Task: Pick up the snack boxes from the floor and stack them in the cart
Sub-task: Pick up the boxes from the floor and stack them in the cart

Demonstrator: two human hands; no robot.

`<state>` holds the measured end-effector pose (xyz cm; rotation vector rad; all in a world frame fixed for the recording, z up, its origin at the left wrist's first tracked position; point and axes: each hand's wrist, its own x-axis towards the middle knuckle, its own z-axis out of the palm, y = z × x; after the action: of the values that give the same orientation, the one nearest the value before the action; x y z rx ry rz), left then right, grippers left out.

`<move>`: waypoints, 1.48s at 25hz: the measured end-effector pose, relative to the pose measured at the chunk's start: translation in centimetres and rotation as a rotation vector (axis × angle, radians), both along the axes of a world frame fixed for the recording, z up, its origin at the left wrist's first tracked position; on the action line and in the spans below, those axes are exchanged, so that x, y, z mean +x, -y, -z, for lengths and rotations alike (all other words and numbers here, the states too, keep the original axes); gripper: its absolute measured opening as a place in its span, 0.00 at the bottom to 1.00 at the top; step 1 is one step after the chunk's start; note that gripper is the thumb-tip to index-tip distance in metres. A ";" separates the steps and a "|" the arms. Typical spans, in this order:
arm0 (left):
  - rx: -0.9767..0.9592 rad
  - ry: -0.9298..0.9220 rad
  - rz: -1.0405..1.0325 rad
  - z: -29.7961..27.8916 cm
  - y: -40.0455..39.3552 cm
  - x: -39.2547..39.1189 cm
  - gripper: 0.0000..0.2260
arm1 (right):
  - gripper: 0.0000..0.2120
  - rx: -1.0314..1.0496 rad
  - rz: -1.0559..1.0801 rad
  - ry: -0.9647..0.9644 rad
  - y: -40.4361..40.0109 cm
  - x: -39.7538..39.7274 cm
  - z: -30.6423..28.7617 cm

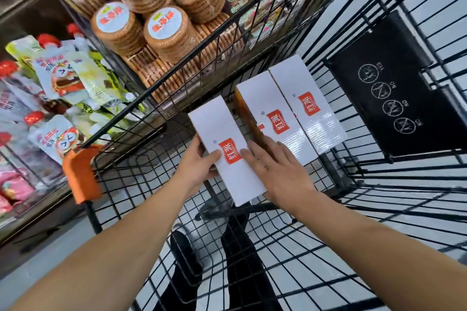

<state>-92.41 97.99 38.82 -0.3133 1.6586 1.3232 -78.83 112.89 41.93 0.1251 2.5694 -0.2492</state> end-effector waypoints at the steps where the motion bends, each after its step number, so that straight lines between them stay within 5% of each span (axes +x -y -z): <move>1: 0.017 0.001 -0.020 0.1 0.5 0.0 0.21 | 0.51 -0.017 -0.020 -0.012 0.4 -0.1 0.0; 9: 0.030 -0.056 0.005 0.4 -0.7 0.4 0.24 | 0.50 0.012 -0.001 -0.028 -0.9 0.8 0.7; 14: -0.075 -0.120 0.144 -0.1 -2.9 0.3 0.35 | 0.54 0.115 0.124 0.027 -1.5 0.9 0.9; 20: -0.035 -0.021 0.098 -2.2 -2.1 0.3 0.27 | 0.50 0.092 0.128 0.095 -1.1 0.2 -0.6; 24: -0.179 -0.265 0.328 -6.3 0.2 0.7 0.28 | 0.46 0.056 0.091 0.112 0.5 -1.6 -3.4; 30: -0.431 -0.572 0.512 -13.1 10.7 1.7 0.28 | 0.39 -0.027 -0.035 -0.054 9.1 -5.1 -9.5; 37: -0.609 -0.663 0.096 -21.3 34.1 12.4 0.27 | 0.41 0.012 -0.560 -0.205 30.7 -3.5 -15.2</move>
<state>-80.04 63.90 60.16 -0.1432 2.5980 0.8565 -82.33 82.17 57.17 -0.6375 2.6813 -0.0324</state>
